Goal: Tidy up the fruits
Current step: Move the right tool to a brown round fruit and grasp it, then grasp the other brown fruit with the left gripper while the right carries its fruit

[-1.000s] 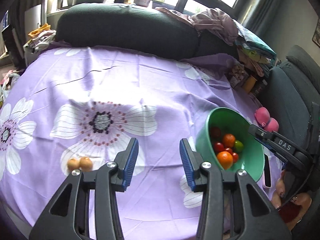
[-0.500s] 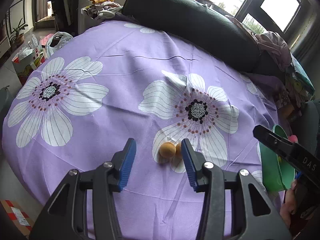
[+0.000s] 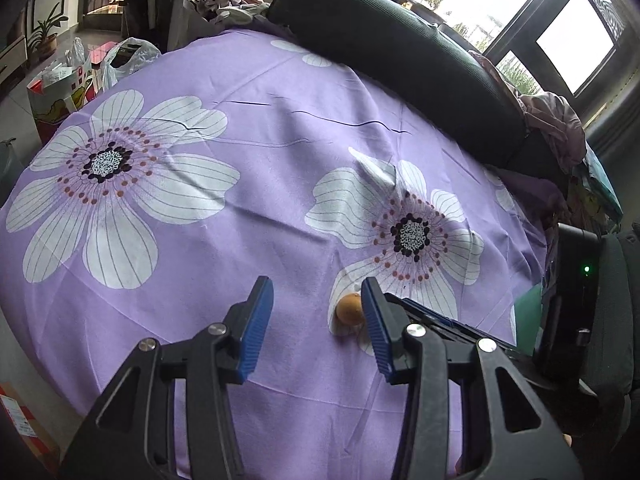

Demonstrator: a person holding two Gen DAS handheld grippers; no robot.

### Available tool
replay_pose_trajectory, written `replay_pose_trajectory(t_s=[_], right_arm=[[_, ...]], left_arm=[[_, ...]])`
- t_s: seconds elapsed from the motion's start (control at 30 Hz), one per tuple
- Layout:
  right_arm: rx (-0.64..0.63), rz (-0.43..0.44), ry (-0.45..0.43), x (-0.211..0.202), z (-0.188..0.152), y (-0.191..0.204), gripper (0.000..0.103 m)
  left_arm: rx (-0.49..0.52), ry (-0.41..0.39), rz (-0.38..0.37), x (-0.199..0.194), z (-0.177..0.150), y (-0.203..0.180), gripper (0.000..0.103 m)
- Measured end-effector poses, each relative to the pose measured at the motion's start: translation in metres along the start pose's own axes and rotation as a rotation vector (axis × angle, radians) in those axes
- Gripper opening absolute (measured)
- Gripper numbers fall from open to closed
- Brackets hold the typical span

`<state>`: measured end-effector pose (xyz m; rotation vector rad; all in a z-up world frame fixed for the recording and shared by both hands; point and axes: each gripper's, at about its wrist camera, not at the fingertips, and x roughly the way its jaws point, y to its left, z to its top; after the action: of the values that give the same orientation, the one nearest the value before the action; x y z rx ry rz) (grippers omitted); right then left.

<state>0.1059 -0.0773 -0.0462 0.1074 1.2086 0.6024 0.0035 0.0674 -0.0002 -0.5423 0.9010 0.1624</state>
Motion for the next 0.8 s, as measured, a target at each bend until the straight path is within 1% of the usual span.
replay_pose_trajectory(t_s=[0.13, 0.2, 0.27, 0.33, 0.43, 0.57, 0.63, 0.73, 0.8], right_arm=[[0.007, 0.016, 0.017, 0.006, -0.001, 0.004, 0.027], [-0.002, 0.005, 0.013, 0.007, 0.000, 0.007, 0.027], [0.015, -0.009, 0.006, 0.006, 0.001, 0.004, 0.027], [0.042, -0.038, -0.018, -0.001, 0.003, -0.004, 0.027], [0.089, -0.041, -0.053, -0.019, 0.006, -0.022, 0.027], [0.129, -0.059, -0.124, -0.047, 0.007, -0.038, 0.027], [0.144, -0.066, -0.151, -0.058, 0.006, -0.046, 0.027], [0.173, -0.048, -0.182, -0.072, 0.005, -0.056, 0.027], [0.182, -0.046, -0.197, -0.078, 0.004, -0.060, 0.027]], left_arm=[[0.012, 0.014, -0.005, 0.004, -0.002, -0.004, 0.044], [0.017, 0.019, -0.008, 0.006, -0.003, -0.006, 0.044], [0.028, 0.019, -0.008, 0.007, -0.004, -0.010, 0.044], [0.047, 0.024, -0.012, 0.010, -0.005, -0.015, 0.044], [0.084, 0.042, -0.024, 0.016, -0.009, -0.026, 0.044], [0.117, 0.089, -0.074, 0.029, -0.013, -0.040, 0.043], [0.146, 0.107, -0.053, 0.037, -0.017, -0.048, 0.041], [0.192, 0.139, -0.006, 0.050, -0.025, -0.057, 0.040], [0.208, 0.168, -0.013, 0.060, -0.029, -0.059, 0.040]])
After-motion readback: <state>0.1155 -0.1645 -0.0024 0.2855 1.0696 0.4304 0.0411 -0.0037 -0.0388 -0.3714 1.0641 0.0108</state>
